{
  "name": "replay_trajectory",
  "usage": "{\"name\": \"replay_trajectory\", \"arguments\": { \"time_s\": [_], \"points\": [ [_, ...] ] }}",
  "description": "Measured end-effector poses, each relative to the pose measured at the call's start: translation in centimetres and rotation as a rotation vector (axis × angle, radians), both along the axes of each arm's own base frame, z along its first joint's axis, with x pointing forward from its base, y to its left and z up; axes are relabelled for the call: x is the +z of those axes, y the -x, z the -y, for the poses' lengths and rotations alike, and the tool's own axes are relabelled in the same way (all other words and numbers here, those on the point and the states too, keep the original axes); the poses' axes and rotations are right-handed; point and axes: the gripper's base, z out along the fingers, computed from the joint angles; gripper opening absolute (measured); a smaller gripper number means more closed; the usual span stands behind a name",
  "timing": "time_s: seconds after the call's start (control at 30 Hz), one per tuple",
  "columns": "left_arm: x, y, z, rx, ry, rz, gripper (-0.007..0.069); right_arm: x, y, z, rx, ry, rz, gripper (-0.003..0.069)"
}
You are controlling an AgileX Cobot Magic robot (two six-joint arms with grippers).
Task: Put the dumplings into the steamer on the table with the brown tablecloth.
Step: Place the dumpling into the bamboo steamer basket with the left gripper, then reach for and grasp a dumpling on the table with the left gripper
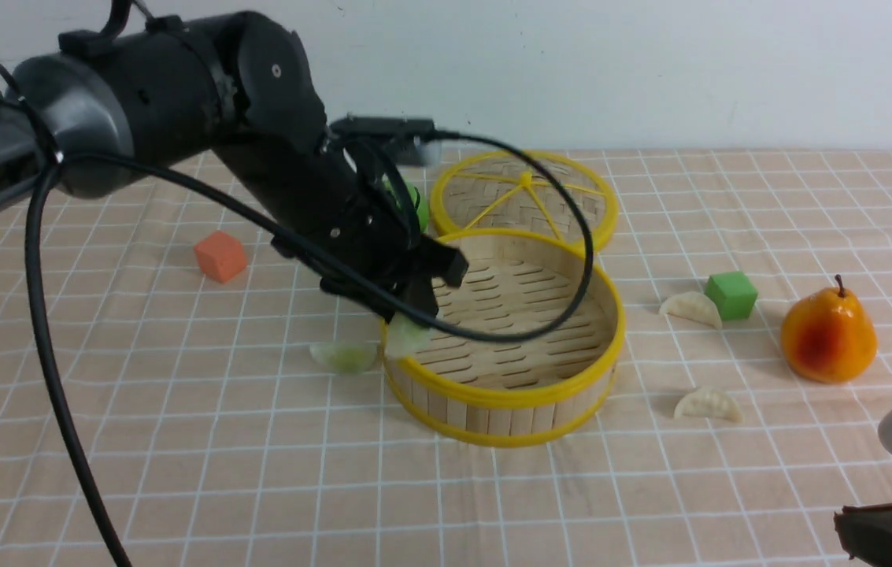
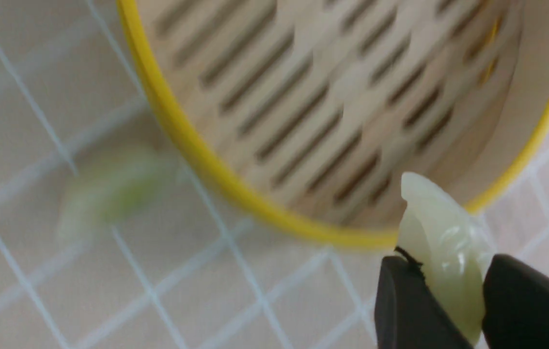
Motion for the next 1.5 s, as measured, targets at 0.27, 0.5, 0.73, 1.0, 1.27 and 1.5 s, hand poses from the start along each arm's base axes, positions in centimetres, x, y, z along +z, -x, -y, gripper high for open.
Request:
{"name": "replay_trajectory", "arguments": {
  "time_s": [0.27,0.5,0.73,1.0,1.27,1.5],
  "points": [
    [-1.7,-4.7,1.5,0.22,0.212,0.218,0.0194,0.0,0.0,0.0,-0.002,-0.001,0.007,0.0021],
    [-8.5,-6.6,2.3,0.265,0.176,0.096,0.0194,0.0,-0.1,0.0,-0.002,-0.001,0.007,0.0021],
    [-10.5,-6.9,2.5,0.324,0.187,0.029,0.03,0.0,-0.1,0.0,-0.002,-0.001,0.007,0.0024],
    [-5.8,-5.8,1.9,0.257,0.131,0.061,0.0489,0.0,-0.1,0.0,-0.002,-0.001,0.007,0.0031],
    [0.5,-3.0,-2.3,0.097,-0.338,0.178,0.0414,0.0,-0.1,0.0,-0.001,-0.001,0.008,0.0036],
    [-5.3,-3.8,-2.6,0.007,-0.474,-0.019,0.0304,0.0,-0.1,0.0,-0.001,-0.001,0.008,0.0042]
  ]
}}
